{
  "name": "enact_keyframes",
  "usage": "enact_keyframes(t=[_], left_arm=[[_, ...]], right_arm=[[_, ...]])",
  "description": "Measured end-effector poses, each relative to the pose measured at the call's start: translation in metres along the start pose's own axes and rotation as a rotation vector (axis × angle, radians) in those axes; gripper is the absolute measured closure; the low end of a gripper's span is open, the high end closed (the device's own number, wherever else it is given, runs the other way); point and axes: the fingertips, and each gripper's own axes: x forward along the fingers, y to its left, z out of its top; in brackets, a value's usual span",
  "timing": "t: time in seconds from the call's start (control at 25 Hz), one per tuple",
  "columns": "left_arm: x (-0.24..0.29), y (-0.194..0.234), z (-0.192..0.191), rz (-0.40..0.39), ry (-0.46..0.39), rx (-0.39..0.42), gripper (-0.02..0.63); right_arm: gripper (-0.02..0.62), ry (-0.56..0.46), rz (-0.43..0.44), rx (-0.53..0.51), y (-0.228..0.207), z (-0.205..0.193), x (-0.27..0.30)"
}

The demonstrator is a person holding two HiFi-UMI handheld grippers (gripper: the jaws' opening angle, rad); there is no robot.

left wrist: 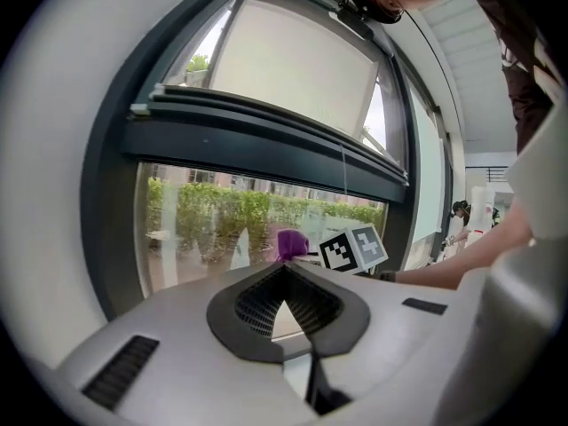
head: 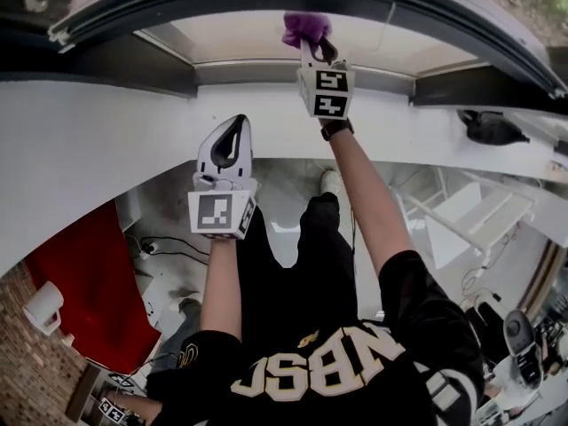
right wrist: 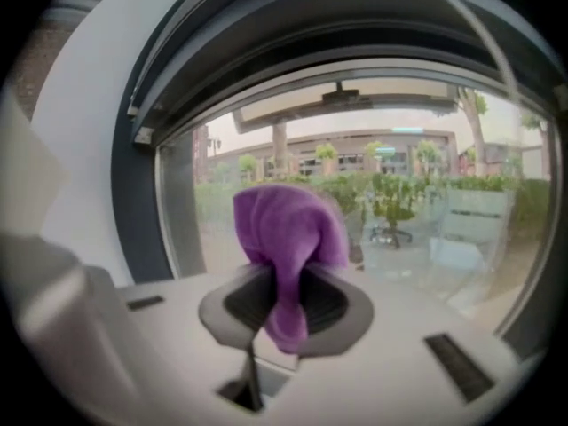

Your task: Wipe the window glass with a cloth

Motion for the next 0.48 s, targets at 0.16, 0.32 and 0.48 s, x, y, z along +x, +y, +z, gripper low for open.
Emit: enact_keyframes(t=[0.16,0.32,0.48], left_arm=[[0.035,-0.079,-0.008,-0.067,-0.005,-0.006,0.588],[0.062,-0.140,-0.017,-0.114,-0.003,-0.027,0.588],[0.090,-0.189,-0.023,-0.160,0.017,-0.034,0.588]], right_arm=[[0.523,0.025,-0.093,0.008,-0.112,-0.022,-0.040],[0.523,0.046,-0.187,0.073,-0.208,-0.042,-0.074],[0.523,0.047,-0.266,0.133,-0.286,-0.051,-0.101]])
